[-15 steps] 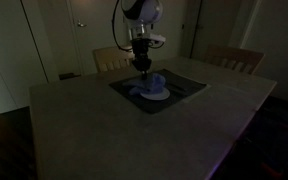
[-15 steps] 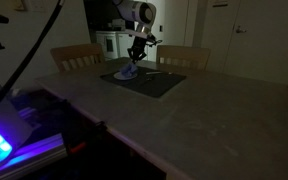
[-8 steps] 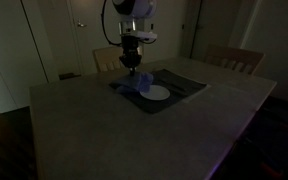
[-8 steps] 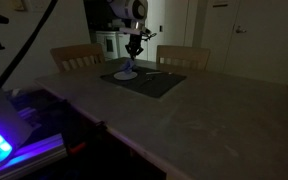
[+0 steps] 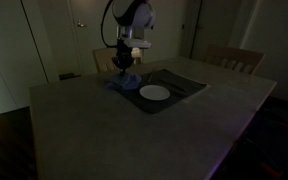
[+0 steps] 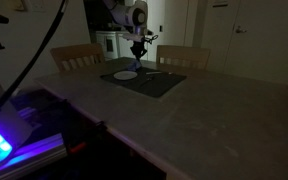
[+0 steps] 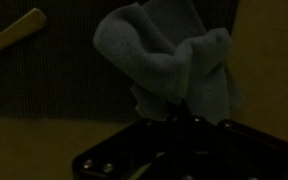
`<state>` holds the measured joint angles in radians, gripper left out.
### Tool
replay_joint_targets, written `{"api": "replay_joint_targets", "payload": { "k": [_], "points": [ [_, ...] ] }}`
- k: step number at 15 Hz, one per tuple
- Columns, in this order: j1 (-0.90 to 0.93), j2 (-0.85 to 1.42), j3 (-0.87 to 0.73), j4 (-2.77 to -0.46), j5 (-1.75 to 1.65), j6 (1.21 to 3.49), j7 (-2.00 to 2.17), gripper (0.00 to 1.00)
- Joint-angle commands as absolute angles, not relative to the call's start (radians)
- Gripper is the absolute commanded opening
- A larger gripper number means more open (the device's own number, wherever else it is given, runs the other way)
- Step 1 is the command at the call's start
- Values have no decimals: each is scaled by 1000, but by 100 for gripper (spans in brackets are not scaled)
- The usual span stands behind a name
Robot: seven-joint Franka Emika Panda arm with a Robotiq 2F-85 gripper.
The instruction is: Wipe the plate with the blue towel.
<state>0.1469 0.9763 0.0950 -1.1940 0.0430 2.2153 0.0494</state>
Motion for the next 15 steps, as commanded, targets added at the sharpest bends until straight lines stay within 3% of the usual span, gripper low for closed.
{"api": "replay_joint_targets", "payload": {
  "k": [1, 6, 7, 9, 15],
  "points": [
    [143, 996, 86, -1195, 54, 2259, 72, 1],
    [132, 1002, 99, -1195, 60, 2232, 59, 1],
    [127, 995, 109, -1197, 64, 2214, 43, 28],
    [128, 981, 114, -1204, 65, 2188, 37, 34],
    [130, 941, 122, -1228, 74, 2148, 52, 77]
  ]
}}
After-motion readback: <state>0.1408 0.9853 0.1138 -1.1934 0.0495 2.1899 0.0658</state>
